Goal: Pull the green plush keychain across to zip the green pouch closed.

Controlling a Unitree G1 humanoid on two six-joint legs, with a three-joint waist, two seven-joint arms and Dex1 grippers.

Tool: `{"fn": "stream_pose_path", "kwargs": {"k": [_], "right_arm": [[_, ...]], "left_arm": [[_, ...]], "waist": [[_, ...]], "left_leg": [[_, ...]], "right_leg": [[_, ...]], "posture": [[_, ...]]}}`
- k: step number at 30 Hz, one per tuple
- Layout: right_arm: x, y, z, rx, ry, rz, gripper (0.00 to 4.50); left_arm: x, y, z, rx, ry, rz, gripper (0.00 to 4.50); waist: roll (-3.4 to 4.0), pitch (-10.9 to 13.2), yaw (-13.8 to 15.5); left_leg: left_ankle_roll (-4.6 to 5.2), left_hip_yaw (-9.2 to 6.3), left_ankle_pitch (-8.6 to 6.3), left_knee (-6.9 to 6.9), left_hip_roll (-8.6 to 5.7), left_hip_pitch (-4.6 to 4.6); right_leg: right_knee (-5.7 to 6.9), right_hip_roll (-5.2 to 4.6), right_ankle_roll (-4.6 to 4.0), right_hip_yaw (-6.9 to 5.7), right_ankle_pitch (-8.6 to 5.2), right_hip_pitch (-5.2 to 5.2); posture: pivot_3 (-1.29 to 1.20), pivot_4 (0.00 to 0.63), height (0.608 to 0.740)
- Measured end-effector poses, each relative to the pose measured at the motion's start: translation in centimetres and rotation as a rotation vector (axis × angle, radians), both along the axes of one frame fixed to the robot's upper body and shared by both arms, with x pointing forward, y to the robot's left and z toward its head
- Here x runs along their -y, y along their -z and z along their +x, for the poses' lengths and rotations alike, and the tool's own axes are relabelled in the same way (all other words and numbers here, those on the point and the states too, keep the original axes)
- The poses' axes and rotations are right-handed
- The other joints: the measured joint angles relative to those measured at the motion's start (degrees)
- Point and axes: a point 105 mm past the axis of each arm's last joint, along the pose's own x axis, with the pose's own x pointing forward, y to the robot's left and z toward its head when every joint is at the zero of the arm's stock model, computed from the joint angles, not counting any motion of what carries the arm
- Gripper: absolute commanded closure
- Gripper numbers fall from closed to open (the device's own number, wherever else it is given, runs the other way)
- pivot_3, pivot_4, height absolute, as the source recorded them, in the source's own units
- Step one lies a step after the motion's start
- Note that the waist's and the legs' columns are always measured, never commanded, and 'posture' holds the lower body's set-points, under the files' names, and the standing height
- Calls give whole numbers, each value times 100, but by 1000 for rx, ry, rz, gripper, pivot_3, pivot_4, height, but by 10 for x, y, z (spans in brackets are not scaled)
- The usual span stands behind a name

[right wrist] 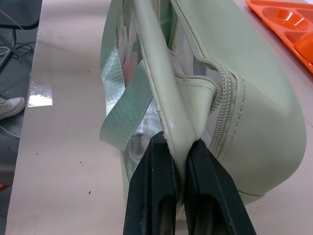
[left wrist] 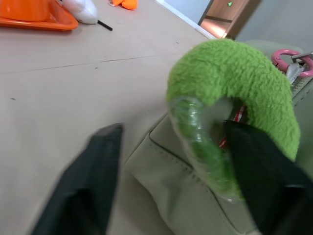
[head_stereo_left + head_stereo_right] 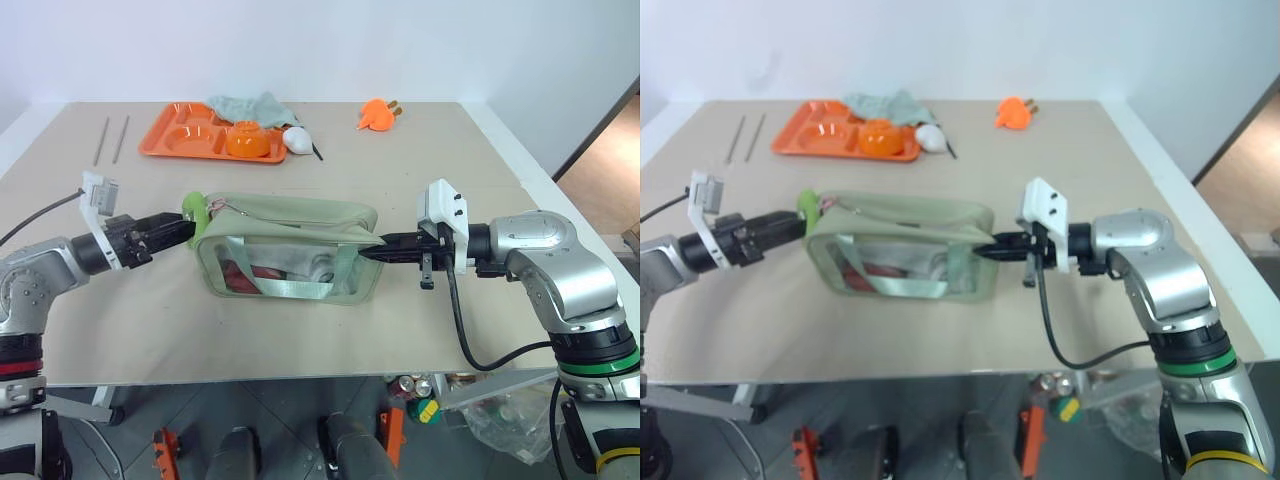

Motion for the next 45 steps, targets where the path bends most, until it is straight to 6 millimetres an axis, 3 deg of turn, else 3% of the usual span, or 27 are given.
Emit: {"fn": "stream_pose_path", "kwargs": {"k": [6,13,18,21,25,28,35,45], "right_arm": [[0,0,0,2,-2,-2,4500],[-1,1,1,12,-5,-9,4500],[-1,1,2,12,-2,-5,4500],[-2,1,3,16,-1,-6,4500],[-3,1,3,18,-3,-4,4500],[-4,1,4,20,-4,-3,4500],[-5,0,5,27,9,2,4500],[-4,1,5,28,14,4,4500]], "left_arm": [[5,-3,-1,16,15,4,4489],[2,-10,-1,35,-3,32,4489],[4,-62,-6,200,21,64,4489],[18,-83,-12,282,86,89,4489],[53,-104,-23,378,232,150,4489],[80,-102,-29,421,344,224,4489],[100,-80,-21,414,399,331,4489],[98,-77,-18,372,401,301,992]], "waist": [[0,0,0],[-1,0,-2],[-4,-2,-1],[-4,-2,-3],[-4,-2,-4],[-3,-2,-9],[-4,-2,-18],[-4,-2,-17]], "left_leg": [[0,-1,0,0,0,1],[0,-1,0,0,2,1],[0,-2,0,1,0,2],[0,-3,0,0,0,2],[0,-3,0,0,0,2],[0,-2,0,0,0,4],[0,-5,0,0,1,3],[0,-6,0,0,1,3]], "right_leg": [[0,0,-1,0,0,0],[0,2,-3,-1,0,0],[0,1,-7,-1,-3,2],[0,1,-5,-2,-2,2],[1,3,0,-1,1,2],[1,4,4,1,4,3],[5,8,2,1,4,2],[4,8,3,1,4,2]], "posture": [[0,150,740],[0,150,740],[0,150,740],[0,150,740],[0,150,740],[0,150,740],[0,150,740],[0,150,740]]}}
